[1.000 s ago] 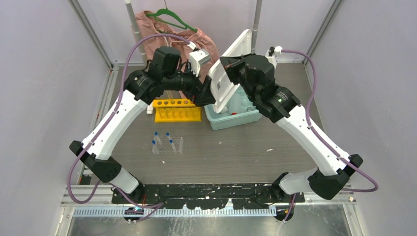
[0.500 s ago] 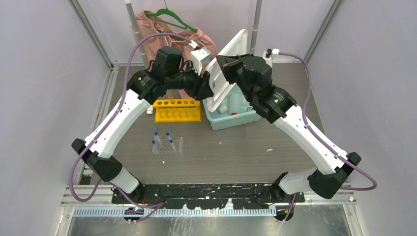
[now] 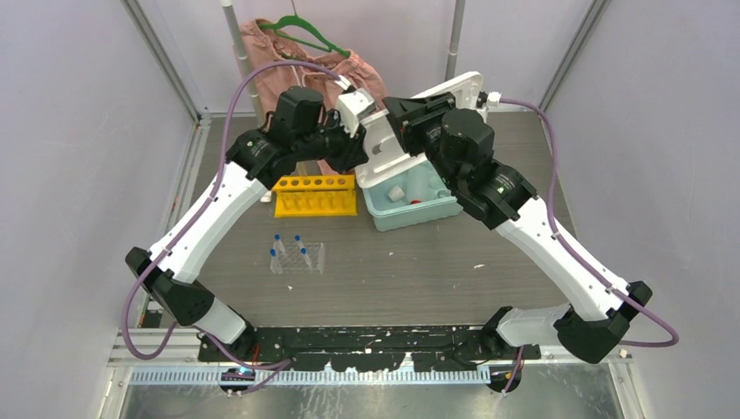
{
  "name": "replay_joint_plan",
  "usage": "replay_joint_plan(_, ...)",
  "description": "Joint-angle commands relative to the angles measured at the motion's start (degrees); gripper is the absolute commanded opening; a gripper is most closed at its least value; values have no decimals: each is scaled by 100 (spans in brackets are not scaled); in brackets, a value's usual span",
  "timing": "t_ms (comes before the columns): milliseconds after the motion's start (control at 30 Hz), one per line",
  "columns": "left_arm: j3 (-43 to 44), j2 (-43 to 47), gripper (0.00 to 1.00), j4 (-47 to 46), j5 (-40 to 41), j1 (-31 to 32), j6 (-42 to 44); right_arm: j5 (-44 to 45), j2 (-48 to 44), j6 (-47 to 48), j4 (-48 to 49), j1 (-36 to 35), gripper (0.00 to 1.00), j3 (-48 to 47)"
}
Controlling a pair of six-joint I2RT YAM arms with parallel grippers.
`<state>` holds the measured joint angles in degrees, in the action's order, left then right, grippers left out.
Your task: Organize the chemistry lab equipment
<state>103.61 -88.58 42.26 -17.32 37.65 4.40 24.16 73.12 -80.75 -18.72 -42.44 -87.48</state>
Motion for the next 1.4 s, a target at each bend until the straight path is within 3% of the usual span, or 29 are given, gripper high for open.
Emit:
replay_joint_plan(0,-70,362,0,-473,251,33,804,-162,-345,279,136,-30,56,-265)
replay_joint_plan(100,-200,529,0,-648,411,33,1489,-433,-468,702,-440,-30,80,-497)
replay_joint_plan(167,-359,679,0,-902,642,36,1993,-591,-615,988,-952,-24,85,-644)
replay_joint_plan(533,-2351,1832,0,-3407,1686,36,5264,-474,-1946,1716,-2902,42,87,-420)
replay_joint_plan(800,-3685,2649,0,-4940,1943,13,6571,-841,-1335,2051,-3143,298,90,-717)
replay_joint_plan(867,-3995,2854,0,-5334,1930,-3,6859,-1349,-1121,2216,-3095,804,91,-834)
replay_joint_plan(933,-4337,3095,0,-5912,1797,-55,7107,-2144,-990,2384,-3030,1818,92,-1040)
replay_joint_plan(1067,-4912,3732,0,-5963,946,-195,7481,-4663,-555,1963,-2197,3928,92,-892)
replay_joint_plan(1167,-5341,4115,0,-5806,436,-205,7857,-6238,-82,1233,-923,4469,90,-401)
replay_joint_plan(1233,-5556,4258,0,-5721,239,-205,8070,-6635,33,929,-191,4563,90,-56)
replay_joint_plan(1367,-5824,4383,0,-5647,-9,-202,8274,-6936,65,848,272,4613,93,198)
